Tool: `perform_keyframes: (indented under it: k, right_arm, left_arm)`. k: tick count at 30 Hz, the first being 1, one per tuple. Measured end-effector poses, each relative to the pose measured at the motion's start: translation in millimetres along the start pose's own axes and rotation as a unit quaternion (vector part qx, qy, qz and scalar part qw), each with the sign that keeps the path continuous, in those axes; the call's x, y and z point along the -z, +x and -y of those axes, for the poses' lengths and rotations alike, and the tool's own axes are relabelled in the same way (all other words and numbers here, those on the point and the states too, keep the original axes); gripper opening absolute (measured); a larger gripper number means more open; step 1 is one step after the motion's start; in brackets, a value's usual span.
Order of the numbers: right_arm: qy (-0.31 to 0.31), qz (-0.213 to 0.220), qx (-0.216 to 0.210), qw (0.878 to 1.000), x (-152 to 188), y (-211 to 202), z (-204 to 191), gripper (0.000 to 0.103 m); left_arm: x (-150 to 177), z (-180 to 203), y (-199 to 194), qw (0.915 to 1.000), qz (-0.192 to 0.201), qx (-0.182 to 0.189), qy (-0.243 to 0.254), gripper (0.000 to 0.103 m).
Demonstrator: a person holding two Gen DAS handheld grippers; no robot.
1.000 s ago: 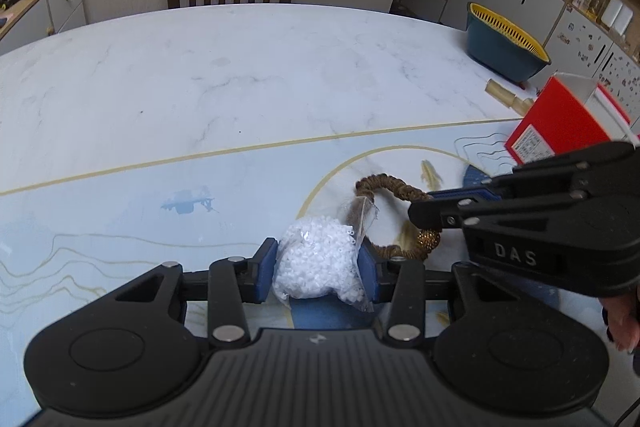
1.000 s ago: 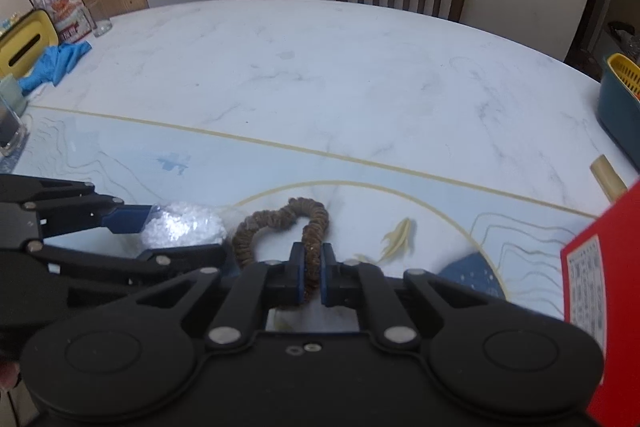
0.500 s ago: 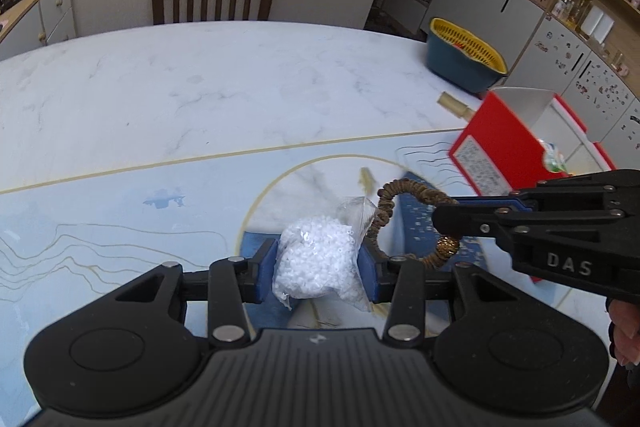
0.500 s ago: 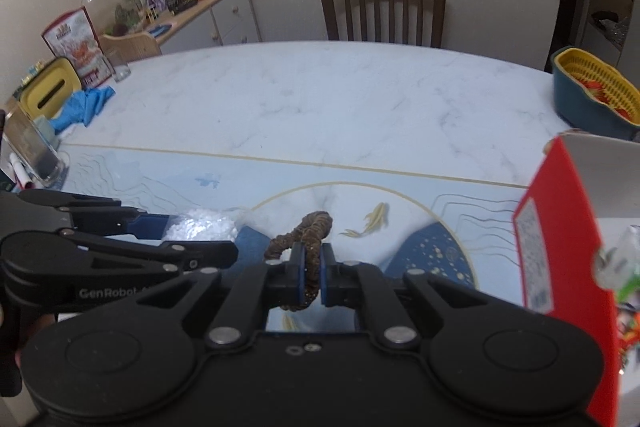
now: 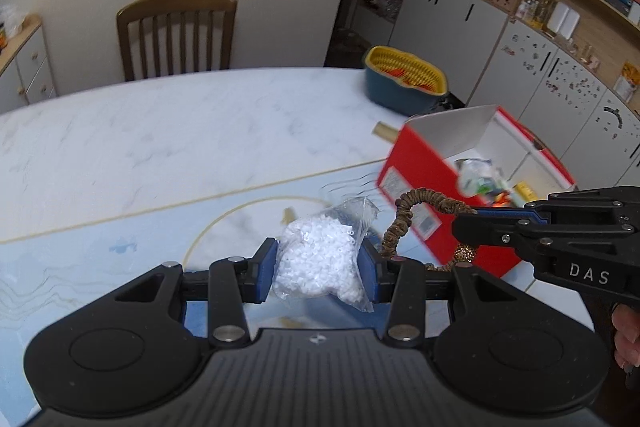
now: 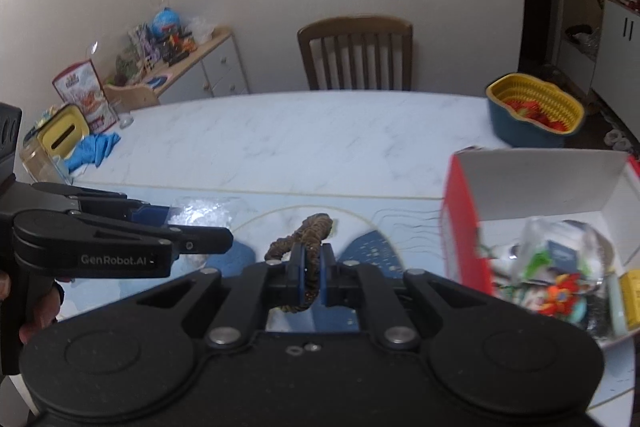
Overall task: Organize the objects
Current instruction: 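Carry the bead bag with left tool while right carries bracelet into box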
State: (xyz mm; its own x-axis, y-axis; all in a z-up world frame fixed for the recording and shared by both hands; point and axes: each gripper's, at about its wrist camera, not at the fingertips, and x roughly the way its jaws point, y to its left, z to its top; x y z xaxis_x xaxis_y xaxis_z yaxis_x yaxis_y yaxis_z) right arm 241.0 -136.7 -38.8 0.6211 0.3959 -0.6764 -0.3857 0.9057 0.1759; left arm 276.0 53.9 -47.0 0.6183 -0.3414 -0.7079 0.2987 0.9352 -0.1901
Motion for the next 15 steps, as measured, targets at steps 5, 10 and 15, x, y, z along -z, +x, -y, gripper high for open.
perform_keyframes:
  k: [5,10,15]
  right_arm:
    - [0.006,0.025,0.010,1.000,-1,-27,28,0.005]
    - [0.015,0.044,0.024,0.999,-1,-48,61,0.005]
    - [0.024,0.054,0.038,0.998,3,-65,95,0.005]
  left_arm:
    - [-10,32,0,0.9998,0.009,0.005,0.016,0.042]
    - [-18,61,7,0.9996,0.012,0.005,0.026,0.042]
    - [-25,91,19,0.9994,0.011,0.005,0.031,0.042]
